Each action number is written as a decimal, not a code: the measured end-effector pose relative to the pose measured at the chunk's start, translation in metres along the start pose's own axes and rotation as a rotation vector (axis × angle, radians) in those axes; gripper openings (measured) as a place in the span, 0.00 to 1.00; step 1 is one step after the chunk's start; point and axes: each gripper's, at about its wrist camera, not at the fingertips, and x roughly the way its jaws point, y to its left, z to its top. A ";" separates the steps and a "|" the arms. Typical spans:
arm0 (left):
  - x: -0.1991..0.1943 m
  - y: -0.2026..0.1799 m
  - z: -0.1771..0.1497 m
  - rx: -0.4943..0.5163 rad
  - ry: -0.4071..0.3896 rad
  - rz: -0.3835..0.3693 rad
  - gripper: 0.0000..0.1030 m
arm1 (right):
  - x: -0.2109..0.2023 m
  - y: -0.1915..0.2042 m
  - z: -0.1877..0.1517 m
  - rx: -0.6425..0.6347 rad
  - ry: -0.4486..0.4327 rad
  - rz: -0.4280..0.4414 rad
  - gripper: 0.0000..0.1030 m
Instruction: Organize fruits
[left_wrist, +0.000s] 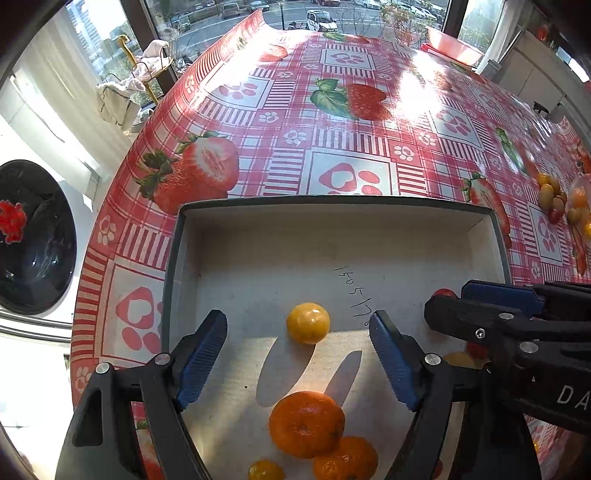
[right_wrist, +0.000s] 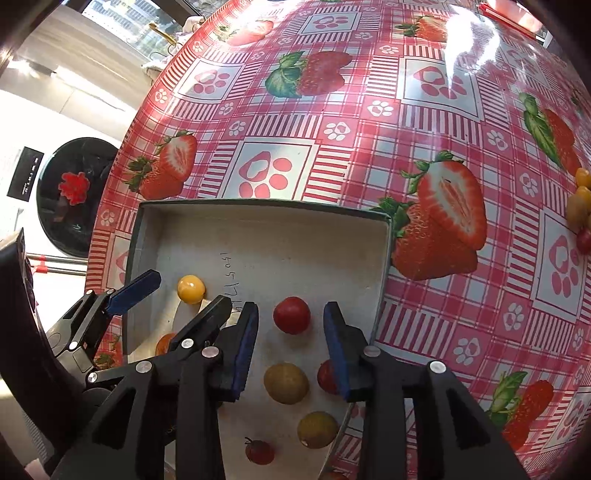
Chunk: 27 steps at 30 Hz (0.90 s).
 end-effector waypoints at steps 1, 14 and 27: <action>-0.001 0.000 0.000 0.008 0.001 0.002 0.78 | -0.002 0.002 0.001 -0.004 -0.003 0.032 0.59; -0.024 -0.030 0.001 0.067 -0.025 -0.013 0.78 | -0.052 -0.021 -0.019 0.009 -0.103 -0.016 0.79; -0.060 -0.145 0.023 0.207 -0.069 -0.155 0.78 | -0.108 -0.161 -0.086 0.247 -0.152 -0.167 0.79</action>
